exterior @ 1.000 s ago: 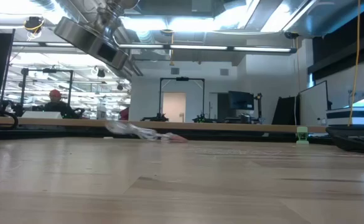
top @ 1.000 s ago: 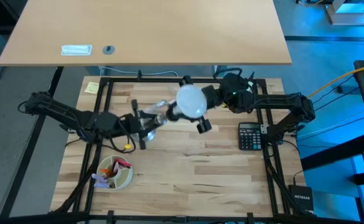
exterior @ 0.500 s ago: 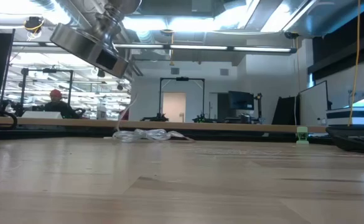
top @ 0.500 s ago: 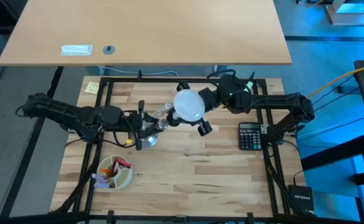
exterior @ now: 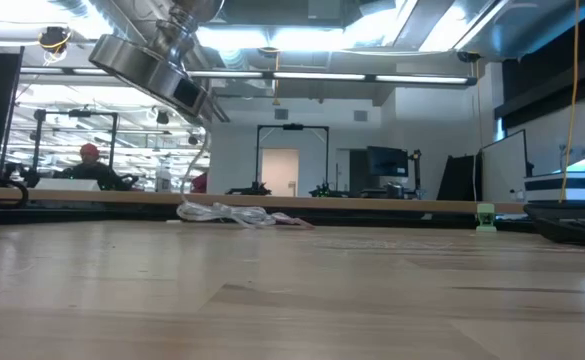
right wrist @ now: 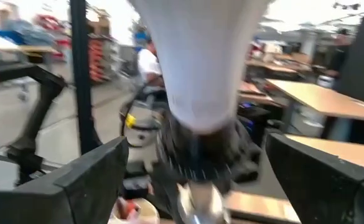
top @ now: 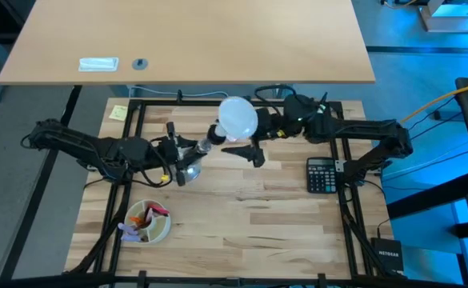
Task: Screw lightbulb
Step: Remove the lightbulb from the silver lamp
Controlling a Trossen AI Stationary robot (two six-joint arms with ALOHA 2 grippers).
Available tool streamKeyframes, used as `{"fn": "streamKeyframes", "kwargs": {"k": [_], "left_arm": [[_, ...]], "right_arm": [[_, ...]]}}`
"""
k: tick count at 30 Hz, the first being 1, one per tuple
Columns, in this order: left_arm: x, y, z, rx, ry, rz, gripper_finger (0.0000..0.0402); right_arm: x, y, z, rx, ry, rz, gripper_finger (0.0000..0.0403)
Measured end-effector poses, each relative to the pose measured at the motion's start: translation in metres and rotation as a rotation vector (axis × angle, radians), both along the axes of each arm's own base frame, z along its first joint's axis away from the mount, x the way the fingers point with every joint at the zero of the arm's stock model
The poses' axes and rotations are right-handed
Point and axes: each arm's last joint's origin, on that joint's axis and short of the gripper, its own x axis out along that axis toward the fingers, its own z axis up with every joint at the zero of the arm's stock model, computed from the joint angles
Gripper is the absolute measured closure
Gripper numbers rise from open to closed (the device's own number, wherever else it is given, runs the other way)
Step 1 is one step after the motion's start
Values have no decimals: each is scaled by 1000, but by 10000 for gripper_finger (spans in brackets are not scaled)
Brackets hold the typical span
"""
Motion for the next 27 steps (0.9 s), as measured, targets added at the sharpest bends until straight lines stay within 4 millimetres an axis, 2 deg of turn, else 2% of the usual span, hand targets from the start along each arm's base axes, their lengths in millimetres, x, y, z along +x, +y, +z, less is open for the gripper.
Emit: {"fn": "streamKeyframes", "kwargs": {"k": [7, 10, 15, 22, 27], "left_arm": [[-4, 1, 3, -2, -17, 50, 278], [-4, 2, 3, -2, -19, 55, 278], [-5, 3, 6, -19, -52, 128, 278], [-3, 8, 1, -2, -37, 391, 278], [1, 9, -4, 21, -18, 507, 278]], "right_arm": [[-39, -2, 19, -4, 58, -138, 14], [-47, -4, 24, 18, 52, -192, 13], [-45, -6, 21, 81, 77, -247, 13], [-37, -7, 16, 110, 89, -281, 13], [-28, -7, 9, 155, 120, -266, 13]]}}
